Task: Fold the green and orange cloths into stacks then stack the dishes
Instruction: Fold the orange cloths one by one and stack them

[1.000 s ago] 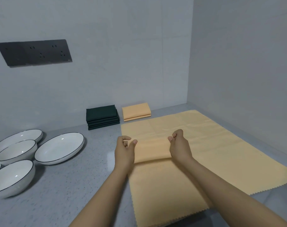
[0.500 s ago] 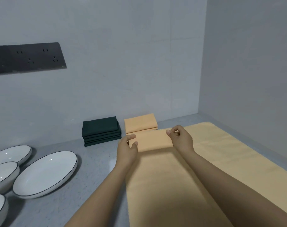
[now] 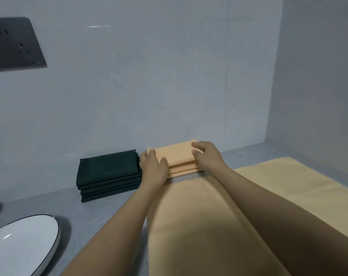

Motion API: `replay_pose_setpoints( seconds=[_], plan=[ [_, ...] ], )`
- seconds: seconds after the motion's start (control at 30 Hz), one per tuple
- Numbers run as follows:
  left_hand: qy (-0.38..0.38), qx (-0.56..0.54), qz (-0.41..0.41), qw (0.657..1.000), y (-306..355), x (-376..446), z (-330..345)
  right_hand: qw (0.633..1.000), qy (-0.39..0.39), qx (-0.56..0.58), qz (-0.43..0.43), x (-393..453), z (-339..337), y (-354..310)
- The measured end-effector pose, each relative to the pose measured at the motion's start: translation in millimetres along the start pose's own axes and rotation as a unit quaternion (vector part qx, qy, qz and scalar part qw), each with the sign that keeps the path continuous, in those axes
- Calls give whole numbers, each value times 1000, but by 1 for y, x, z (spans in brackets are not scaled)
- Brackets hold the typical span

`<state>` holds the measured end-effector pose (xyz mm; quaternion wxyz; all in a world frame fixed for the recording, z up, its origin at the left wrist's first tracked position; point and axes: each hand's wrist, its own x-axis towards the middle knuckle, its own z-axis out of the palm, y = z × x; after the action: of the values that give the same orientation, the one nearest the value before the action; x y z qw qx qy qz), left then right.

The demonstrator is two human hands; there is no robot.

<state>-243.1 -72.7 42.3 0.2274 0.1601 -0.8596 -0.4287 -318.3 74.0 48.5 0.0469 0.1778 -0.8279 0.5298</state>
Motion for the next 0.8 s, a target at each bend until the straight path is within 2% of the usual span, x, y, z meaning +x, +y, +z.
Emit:
replay_pose_setpoints(
  seconds=[0.23, 0.3, 0.4, 0.47, 0.57, 0.8],
  plan=[
    [3, 170, -12, 985, -26, 17, 28, 995, -14, -97, 1, 24, 29, 29],
    [13, 270, 17, 963, -33, 18, 34, 990, 1, -143, 2, 25, 38, 36],
    [24, 385, 111, 916, -37, 22, 36, 955, 9, -296, 2, 22, 40, 41],
    [-32, 388, 114, 914, -38, 20, 39, 940, 4, -341, -4, 18, 40, 44],
    [-99, 381, 76, 916, -42, 16, 41, 937, -27, -348, 10, 15, 40, 48],
    [-118, 379, 44, 917, -41, 16, 43, 928, -49, -369, 28, 13, 39, 50]
  ],
)
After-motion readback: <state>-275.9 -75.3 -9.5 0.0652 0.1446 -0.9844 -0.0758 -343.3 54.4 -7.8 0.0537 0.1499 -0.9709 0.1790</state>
